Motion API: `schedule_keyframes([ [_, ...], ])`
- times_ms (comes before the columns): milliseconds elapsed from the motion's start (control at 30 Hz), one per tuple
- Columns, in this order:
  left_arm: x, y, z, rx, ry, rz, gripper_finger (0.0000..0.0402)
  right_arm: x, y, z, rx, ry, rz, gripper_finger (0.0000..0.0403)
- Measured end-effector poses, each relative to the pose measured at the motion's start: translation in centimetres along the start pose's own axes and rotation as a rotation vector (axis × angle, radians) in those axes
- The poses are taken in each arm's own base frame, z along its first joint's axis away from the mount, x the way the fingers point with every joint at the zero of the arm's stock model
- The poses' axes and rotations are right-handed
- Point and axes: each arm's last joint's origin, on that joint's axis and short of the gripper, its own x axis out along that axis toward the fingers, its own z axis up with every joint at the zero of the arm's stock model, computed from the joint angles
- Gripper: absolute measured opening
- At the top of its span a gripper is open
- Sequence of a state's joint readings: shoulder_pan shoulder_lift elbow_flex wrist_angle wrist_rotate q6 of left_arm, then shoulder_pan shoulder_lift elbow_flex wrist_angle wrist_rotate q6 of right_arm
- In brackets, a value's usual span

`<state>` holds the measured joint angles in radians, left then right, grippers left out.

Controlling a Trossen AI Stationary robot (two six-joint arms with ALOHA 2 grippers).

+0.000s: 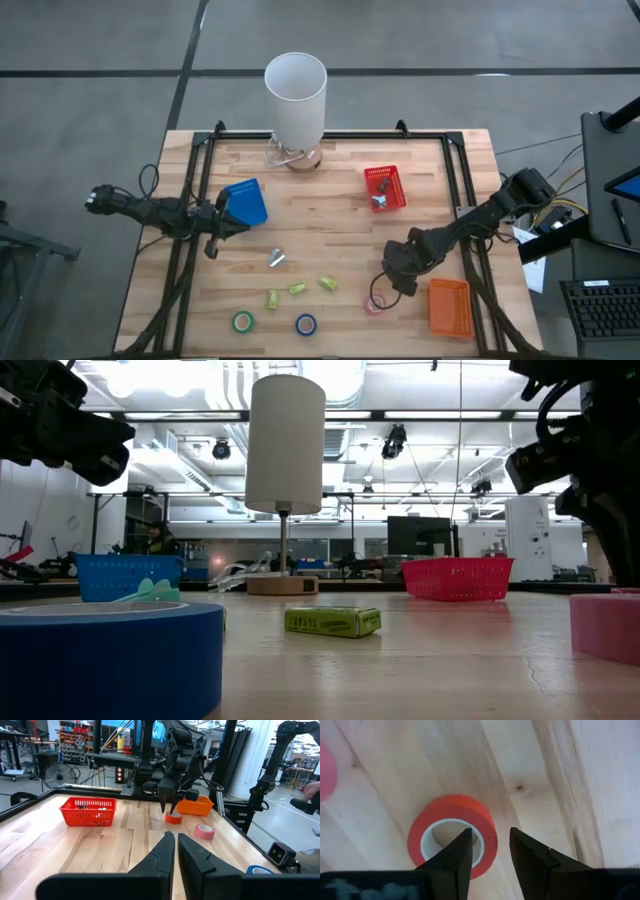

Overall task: Pick and place Stapler, Stapler remover, tape
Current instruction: Put the orange tape into the orange basket

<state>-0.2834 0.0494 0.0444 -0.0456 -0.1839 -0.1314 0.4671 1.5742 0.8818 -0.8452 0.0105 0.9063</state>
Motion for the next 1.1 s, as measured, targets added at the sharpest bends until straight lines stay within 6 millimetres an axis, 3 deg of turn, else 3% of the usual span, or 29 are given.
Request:
schedule_keyframes([
  [467,0.0,0.0,0.0,0.000,0.000,0.000,0.0023,1.1,-0.1,0.0,0.004,-0.043,0.032,0.0117],
  [800,0.0,0.0,0.0,0.000,0.000,0.000,0.0023,1.2,-0.1,0.0,0.001,-0.050,0.038,0.0045],
  [1100,0.0,0.0,0.0,0.000,0.000,0.000,0.0024,-0.5,0.4,0.4,-0.020,-0.081,0.077,0.0038],
])
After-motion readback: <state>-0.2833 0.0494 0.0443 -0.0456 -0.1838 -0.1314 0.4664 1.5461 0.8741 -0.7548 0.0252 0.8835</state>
